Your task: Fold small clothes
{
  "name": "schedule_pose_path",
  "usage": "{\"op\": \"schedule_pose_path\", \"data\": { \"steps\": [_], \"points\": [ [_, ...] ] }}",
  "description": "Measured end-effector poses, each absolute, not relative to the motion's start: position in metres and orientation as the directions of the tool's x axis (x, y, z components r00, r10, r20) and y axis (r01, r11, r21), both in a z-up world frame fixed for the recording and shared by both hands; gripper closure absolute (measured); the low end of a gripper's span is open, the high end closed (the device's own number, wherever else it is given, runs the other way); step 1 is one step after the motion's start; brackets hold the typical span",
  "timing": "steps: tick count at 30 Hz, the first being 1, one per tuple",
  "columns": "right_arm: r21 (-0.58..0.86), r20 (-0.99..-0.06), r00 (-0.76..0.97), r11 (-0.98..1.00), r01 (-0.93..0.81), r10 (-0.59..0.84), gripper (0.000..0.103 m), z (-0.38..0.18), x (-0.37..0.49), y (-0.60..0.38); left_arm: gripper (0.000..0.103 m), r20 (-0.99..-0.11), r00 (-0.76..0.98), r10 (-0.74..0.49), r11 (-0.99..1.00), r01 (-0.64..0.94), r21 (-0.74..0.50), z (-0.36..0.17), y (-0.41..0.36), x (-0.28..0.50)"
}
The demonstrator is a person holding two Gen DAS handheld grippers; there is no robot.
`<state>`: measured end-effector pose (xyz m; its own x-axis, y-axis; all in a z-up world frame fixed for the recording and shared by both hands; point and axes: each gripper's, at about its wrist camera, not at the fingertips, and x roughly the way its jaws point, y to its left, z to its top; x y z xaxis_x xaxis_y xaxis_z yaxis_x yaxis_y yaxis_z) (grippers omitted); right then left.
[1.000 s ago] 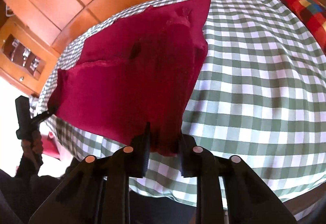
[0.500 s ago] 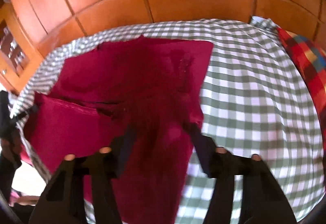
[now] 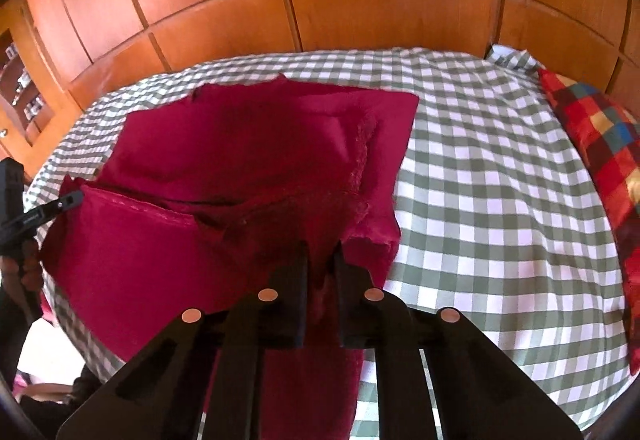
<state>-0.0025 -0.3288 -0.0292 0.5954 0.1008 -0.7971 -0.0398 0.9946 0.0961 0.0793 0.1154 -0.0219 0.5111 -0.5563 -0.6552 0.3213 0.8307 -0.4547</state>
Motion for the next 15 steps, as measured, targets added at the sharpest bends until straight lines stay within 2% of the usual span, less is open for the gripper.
{"op": "schedule_pose_path", "data": {
  "steps": [6, 11, 15],
  "points": [
    [0.092, -0.748, 0.654, 0.994, -0.067, 0.113, 0.094, 0.002, -0.013, -0.324, 0.094, -0.579, 0.573, -0.580, 0.809, 0.323, -0.491, 0.010, 0.129, 0.061],
    [0.106, -0.696, 0.708, 0.992, -0.067, 0.122, 0.094, 0.030, -0.006, -0.330, 0.094, -0.533, 0.619, -0.577, 0.810, 0.352, -0.469, 0.041, 0.132, 0.062],
    [0.109, -0.680, 0.726, 0.993, -0.036, 0.100, 0.094, 0.038, 0.030, -0.335, 0.094, -0.532, 0.652, -0.539, 0.837, 0.347, -0.423, 0.057, 0.125, 0.091]
  ]
}}
